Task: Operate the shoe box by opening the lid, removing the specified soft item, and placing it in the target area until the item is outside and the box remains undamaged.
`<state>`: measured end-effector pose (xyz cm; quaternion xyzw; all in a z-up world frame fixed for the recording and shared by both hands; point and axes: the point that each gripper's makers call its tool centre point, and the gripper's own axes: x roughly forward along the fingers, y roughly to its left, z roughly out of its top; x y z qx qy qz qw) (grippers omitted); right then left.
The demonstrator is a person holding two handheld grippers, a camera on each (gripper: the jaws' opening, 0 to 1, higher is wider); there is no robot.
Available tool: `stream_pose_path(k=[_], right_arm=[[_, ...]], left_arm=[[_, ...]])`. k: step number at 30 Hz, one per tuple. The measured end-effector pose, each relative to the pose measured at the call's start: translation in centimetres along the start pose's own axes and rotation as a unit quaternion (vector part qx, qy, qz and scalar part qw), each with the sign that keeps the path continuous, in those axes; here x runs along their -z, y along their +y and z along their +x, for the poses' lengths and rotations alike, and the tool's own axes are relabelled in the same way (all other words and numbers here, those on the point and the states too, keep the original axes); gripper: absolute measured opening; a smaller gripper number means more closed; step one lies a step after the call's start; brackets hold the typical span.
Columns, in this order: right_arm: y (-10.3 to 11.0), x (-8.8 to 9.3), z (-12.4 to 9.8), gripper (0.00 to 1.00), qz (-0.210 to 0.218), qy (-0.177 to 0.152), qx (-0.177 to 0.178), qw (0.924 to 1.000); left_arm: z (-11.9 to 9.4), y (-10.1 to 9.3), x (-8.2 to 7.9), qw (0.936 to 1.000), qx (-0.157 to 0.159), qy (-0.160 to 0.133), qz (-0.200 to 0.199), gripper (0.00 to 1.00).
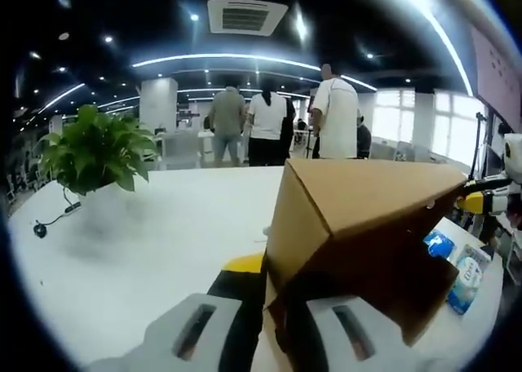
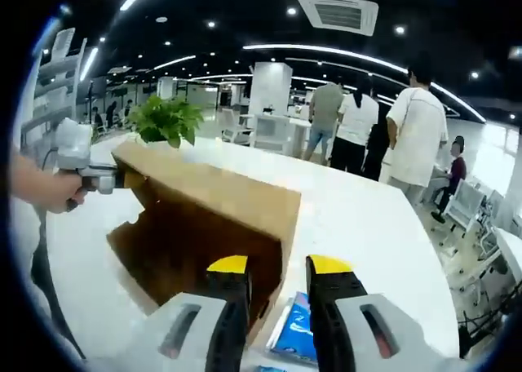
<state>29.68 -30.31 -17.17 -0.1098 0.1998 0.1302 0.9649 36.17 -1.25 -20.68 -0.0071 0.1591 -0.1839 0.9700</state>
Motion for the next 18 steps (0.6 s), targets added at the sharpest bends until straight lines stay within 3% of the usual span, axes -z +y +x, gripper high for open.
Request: stream_pose_path(k=[3, 8, 9, 10, 12, 18], right_arm=[[-0.4, -0.6, 0.6, 0.17, -0.026, -0.009, 0.009, 0.9996], [-1.0, -0.8, 1.5, 0.20, -0.007, -0.017, 0.028, 0.9995], [-0.8, -1.1, 1.9, 0.18, -0.009, -0.026, 0.023, 0.9994], [-0.9, -1.6, 2.1, 0.11, -0.040, -0.036, 0.026, 0.9982], [-0.4, -1.5, 2.2, 0.05, -0.047, -0.033, 0.028, 0.9979], [-0.7, -1.7, 2.2, 0.04, -0.033, -0.027, 0.051, 0.9977]], left_arm=[[0.0, 0.0, -0.1, 1.0000, 0.002, 0.000, 0.001, 0.06], [0.1, 0.0, -0.1, 0.9999, 0.006, 0.002, 0.008, 0.06], [0.2, 0.0, -0.1, 0.9999, 0.008, 0.003, 0.009, 0.06], [0.2, 0.0, -0.1, 0.9999, 0.009, 0.004, 0.010, 0.06], [0.2, -0.2, -0.1, 0.9999, 0.013, 0.004, 0.010, 0.07], [0.4, -0.1, -0.2, 0.9993, 0.033, 0.016, 0.005, 0.08]])
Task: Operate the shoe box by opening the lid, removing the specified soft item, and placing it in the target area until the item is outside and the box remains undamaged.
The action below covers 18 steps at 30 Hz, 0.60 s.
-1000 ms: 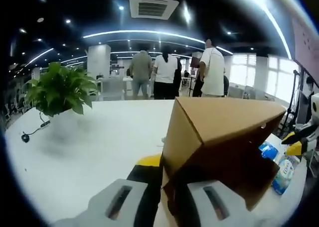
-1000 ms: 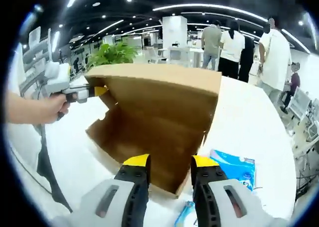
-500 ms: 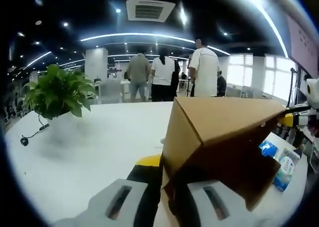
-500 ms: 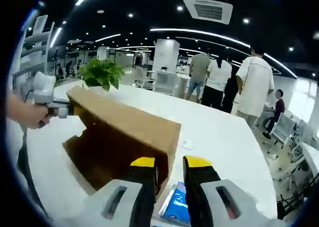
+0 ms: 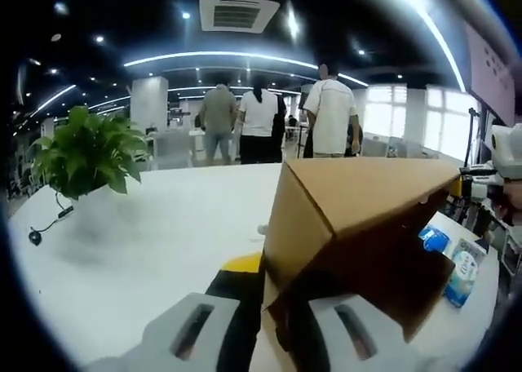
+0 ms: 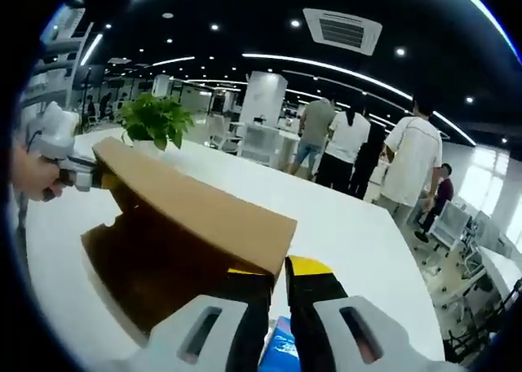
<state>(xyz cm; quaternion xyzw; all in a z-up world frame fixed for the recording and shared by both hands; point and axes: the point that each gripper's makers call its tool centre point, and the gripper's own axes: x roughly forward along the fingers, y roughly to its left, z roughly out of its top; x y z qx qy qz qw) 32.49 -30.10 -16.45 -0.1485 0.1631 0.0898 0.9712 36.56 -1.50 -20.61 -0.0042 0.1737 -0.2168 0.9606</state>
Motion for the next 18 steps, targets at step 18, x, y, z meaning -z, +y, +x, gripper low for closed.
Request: stream_pose_path(k=[18], right_arm=[[-0.7, 0.2, 0.2, 0.01, 0.027, 0.021, 0.042, 0.9985]], left_arm=[[-3.1, -2.0, 0.3, 0.9839, 0.081, 0.031, -0.157, 0.25]])
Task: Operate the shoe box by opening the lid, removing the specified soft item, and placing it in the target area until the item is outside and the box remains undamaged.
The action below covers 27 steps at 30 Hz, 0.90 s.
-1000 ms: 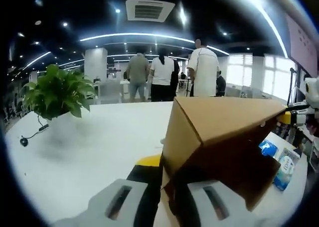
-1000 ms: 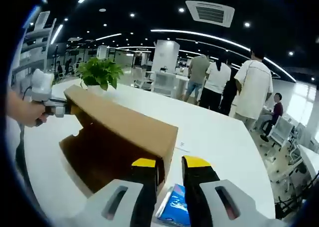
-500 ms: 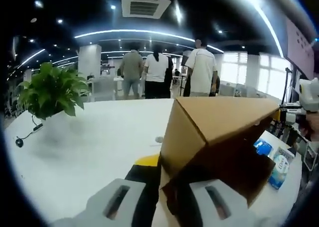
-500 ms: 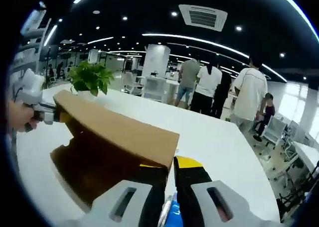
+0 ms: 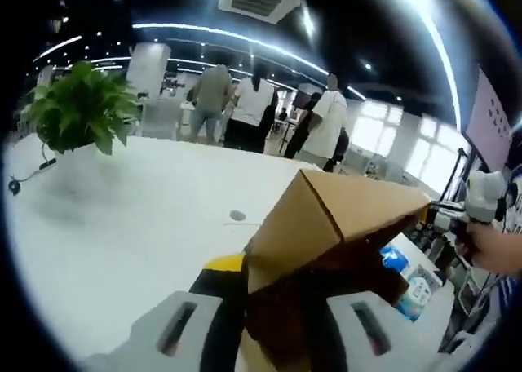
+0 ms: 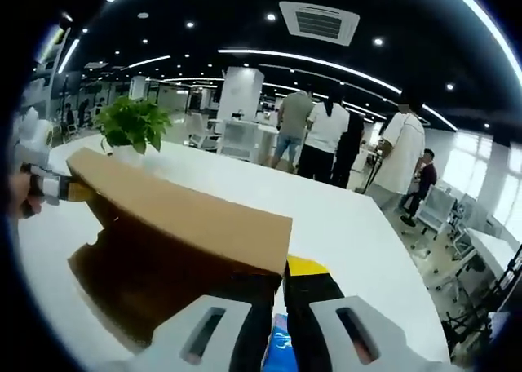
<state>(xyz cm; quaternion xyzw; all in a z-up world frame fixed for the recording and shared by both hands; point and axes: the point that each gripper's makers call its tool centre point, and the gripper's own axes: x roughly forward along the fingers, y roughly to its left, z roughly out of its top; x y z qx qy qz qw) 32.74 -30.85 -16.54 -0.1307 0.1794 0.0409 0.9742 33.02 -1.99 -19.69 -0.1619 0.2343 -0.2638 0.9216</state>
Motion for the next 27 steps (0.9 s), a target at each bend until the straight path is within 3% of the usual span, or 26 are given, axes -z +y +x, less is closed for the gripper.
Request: stream_pose_path(k=[3, 6, 8, 10, 12, 17, 18, 19, 20, 21, 23, 26, 27], right_arm=[[0.0, 0.1, -0.1, 0.01, -0.006, 0.002, -0.003, 1.0000], [0.0, 0.1, -0.1, 0.00, -0.006, 0.003, 0.001, 1.0000], [0.1, 0.1, -0.1, 0.00, -0.007, 0.004, 0.006, 0.9999], [0.0, 0.1, -0.1, 0.00, -0.007, 0.007, 0.008, 0.9999], [0.0, 0.2, -0.1, 0.00, -0.007, 0.007, 0.008, 0.9999], [0.0, 0.2, -0.1, 0.00, -0.010, 0.006, 0.007, 0.9999], [0.0, 0.2, -0.1, 0.00, -0.009, 0.006, 0.007, 0.9999], [0.0, 0.2, -0.1, 0.00, -0.007, 0.006, 0.006, 0.9999], [0.0, 0.2, -0.1, 0.00, -0.006, 0.007, 0.007, 0.9999], [0.0, 0.2, -0.1, 0.00, -0.005, 0.007, 0.007, 0.9999], [0.0, 0.3, -0.3, 0.00, -0.008, 0.005, 0.007, 0.9999], [0.1, 0.5, -0.4, 0.00, -0.012, 0.006, 0.007, 0.9999], [0.2, 0.6, -0.4, 0.00, -0.011, 0.007, 0.006, 0.9999]], left_arm=[[-0.8, 0.7, -0.3, 0.9999, -0.005, -0.007, 0.006, 0.31], [-1.5, 0.4, -0.7, 0.9998, -0.002, -0.012, 0.013, 0.30], [-2.6, 0.2, -2.4, 0.9985, 0.010, -0.049, -0.021, 0.27], [-3.1, -0.2, -2.5, 0.9983, 0.027, -0.048, -0.020, 0.30], [-3.8, -1.3, -2.6, 0.9961, 0.057, -0.048, -0.047, 0.35], [-4.8, -1.6, -2.8, 0.9938, 0.063, -0.051, -0.076, 0.43], [-5.0, -1.9, -3.1, 0.9915, 0.071, -0.057, -0.093, 0.47], [-5.3, -2.8, -3.6, 0.9847, 0.098, -0.066, -0.128, 0.56], [-5.8, -3.1, -4.7, 0.9740, 0.120, -0.083, -0.173, 0.65], [-6.0, -2.9, -4.9, 0.9720, 0.122, -0.085, -0.182, 0.66], [-6.3, -2.2, -5.1, 0.9719, 0.112, -0.078, -0.192, 0.66], [-6.3, -2.7, -4.4, 0.9657, 0.124, -0.047, -0.223, 0.73], [-6.2, -2.9, -3.6, 0.9706, 0.119, -0.026, -0.208, 0.73]])
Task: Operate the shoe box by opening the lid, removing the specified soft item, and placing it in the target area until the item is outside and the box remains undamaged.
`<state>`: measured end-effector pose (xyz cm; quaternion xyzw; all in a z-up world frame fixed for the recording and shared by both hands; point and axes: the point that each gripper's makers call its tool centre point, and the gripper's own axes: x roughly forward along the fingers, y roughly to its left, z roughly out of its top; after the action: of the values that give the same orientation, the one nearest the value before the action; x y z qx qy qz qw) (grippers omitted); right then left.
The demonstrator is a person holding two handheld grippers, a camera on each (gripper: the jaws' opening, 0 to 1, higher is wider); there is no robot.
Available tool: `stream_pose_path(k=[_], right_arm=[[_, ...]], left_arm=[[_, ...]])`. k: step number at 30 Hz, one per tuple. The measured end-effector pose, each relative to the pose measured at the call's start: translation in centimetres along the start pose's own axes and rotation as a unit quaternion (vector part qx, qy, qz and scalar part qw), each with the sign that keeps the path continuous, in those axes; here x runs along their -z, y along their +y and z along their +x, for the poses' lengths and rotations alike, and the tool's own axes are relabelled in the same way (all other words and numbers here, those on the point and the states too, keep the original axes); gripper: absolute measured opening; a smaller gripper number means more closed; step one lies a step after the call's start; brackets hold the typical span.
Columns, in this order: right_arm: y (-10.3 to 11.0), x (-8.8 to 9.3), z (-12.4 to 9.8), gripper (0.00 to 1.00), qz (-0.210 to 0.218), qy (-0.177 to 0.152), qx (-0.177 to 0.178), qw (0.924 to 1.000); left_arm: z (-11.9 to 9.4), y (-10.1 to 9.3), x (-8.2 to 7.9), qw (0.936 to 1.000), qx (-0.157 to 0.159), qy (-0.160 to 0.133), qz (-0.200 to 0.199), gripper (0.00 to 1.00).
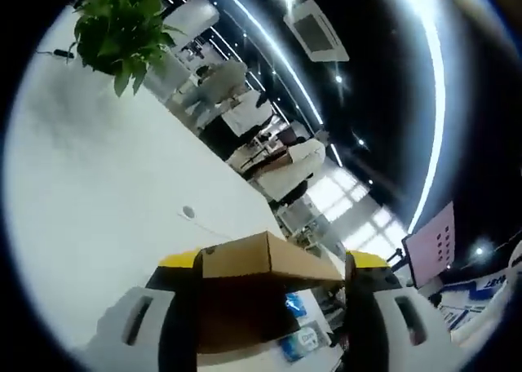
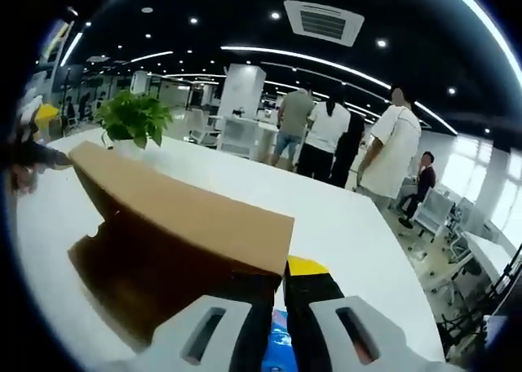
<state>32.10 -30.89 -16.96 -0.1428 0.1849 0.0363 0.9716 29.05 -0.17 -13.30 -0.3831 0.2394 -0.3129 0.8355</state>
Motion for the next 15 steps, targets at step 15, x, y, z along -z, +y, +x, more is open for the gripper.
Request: stream_pose_path(k=[15], right_arm=[[0.2, 0.7, -0.5, 0.01, -0.014, 0.007, -0.035, 0.9993]], left_arm=[[1.1, 0.0, 0.8, 0.9984, -0.012, 0.007, 0.054, 0.69]])
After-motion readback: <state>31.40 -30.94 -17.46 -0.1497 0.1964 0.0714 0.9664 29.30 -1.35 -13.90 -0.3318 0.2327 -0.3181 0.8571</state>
